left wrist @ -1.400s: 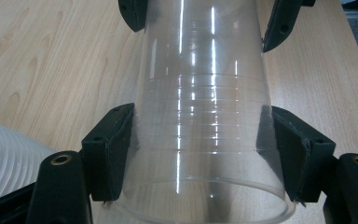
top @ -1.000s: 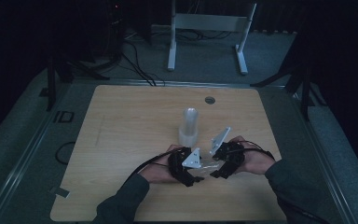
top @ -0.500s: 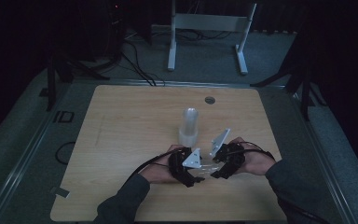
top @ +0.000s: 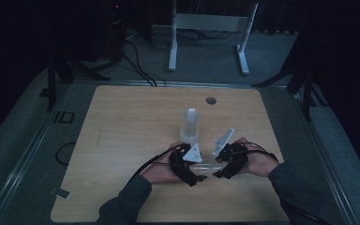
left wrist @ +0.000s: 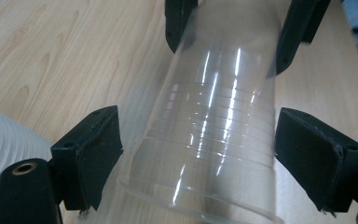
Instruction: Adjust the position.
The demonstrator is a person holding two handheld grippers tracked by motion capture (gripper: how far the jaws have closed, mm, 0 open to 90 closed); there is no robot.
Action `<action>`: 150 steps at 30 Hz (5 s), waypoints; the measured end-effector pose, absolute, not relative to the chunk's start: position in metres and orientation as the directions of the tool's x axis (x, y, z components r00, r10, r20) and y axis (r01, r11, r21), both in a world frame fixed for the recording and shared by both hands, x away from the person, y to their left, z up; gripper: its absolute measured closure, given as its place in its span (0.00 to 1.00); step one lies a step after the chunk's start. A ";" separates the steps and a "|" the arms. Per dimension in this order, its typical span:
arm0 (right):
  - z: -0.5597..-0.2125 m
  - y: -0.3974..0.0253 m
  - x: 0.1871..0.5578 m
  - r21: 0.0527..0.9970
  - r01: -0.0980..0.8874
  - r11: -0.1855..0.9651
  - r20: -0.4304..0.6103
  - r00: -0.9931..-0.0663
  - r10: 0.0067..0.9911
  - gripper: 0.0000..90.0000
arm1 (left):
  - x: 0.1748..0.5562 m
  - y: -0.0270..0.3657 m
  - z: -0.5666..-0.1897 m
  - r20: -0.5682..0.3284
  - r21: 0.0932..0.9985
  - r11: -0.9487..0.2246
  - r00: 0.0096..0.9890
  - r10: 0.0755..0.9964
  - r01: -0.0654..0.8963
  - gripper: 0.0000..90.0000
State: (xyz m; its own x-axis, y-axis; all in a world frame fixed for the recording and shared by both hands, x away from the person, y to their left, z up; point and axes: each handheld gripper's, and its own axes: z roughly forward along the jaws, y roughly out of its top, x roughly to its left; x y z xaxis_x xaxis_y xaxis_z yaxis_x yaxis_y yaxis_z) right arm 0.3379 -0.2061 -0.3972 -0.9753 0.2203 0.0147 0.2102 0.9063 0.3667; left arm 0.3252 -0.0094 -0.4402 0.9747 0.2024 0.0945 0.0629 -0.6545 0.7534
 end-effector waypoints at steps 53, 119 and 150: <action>-0.411 -0.252 0.344 0.487 0.495 0.720 -0.016 -0.819 0.574 0.46 | 0.343 0.015 -0.424 -0.007 0.859 -0.444 0.873 0.488 0.255 0.28; -0.433 -0.273 0.319 0.749 0.619 0.237 0.079 -0.439 0.895 0.46 | 0.340 0.000 -0.411 -0.042 0.878 -0.375 0.830 0.557 0.296 0.30; -0.439 -0.263 0.305 0.863 0.482 0.148 -0.031 -0.242 0.970 0.46 | 0.348 -0.023 -0.401 -0.096 0.881 -0.339 0.826 0.556 0.331 0.30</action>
State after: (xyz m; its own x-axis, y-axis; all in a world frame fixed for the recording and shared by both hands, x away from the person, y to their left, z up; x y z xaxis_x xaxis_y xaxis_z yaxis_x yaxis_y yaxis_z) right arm 0.3046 -0.2634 -0.4394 -0.2418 0.9698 -0.0312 0.4822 0.1480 0.8635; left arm 0.3479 -0.0227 -0.4008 0.8256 0.5560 -0.0963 0.3310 -0.3390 0.8806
